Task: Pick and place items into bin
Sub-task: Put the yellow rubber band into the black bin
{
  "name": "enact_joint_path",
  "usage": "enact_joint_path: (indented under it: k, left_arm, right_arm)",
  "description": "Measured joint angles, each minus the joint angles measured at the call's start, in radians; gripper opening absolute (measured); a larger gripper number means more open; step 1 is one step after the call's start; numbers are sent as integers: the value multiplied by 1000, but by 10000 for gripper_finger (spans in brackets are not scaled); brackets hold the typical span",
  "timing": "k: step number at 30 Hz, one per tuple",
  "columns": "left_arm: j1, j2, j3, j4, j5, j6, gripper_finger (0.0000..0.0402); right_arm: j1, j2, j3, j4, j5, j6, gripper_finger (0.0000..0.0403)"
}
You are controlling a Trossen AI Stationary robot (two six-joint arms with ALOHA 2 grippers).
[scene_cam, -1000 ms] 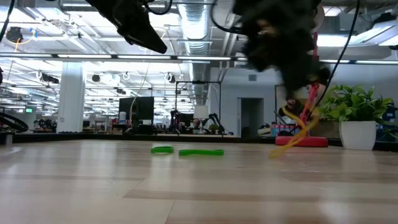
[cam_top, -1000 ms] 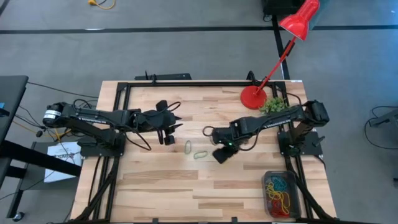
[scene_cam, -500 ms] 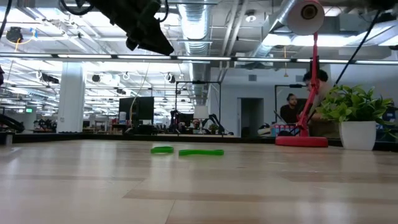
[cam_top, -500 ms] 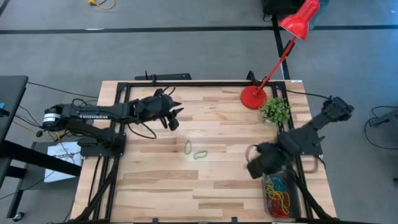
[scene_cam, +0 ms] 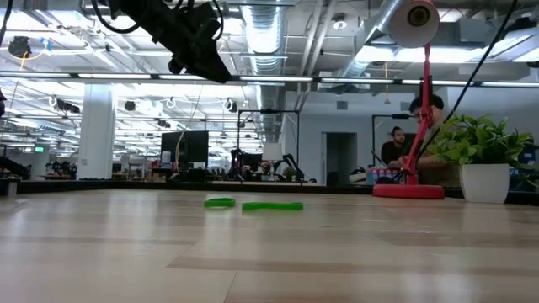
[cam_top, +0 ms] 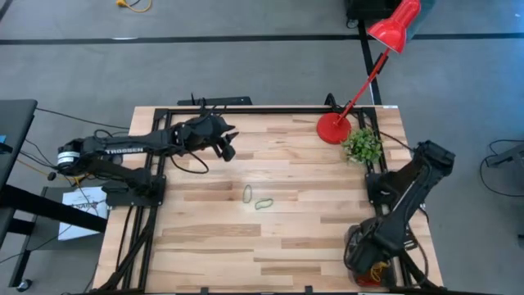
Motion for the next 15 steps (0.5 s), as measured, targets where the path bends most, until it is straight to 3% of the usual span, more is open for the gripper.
enact_joint_path:
  k: [4, 11, 15]
  left_arm:
    - [13, 27, 0, 2, 25, -6, 105]
    - [13, 112, 0, 50, 123, -43, 105]
    - [13, 134, 0, 69, 157, -84, 105]
  right_arm:
    - [-11, 57, 0, 3, 6, -3, 4]
    - [-76, 72, 0, 54, 150, -65, 4]
    - [-96, 71, 0, -1, 170, -68, 16]
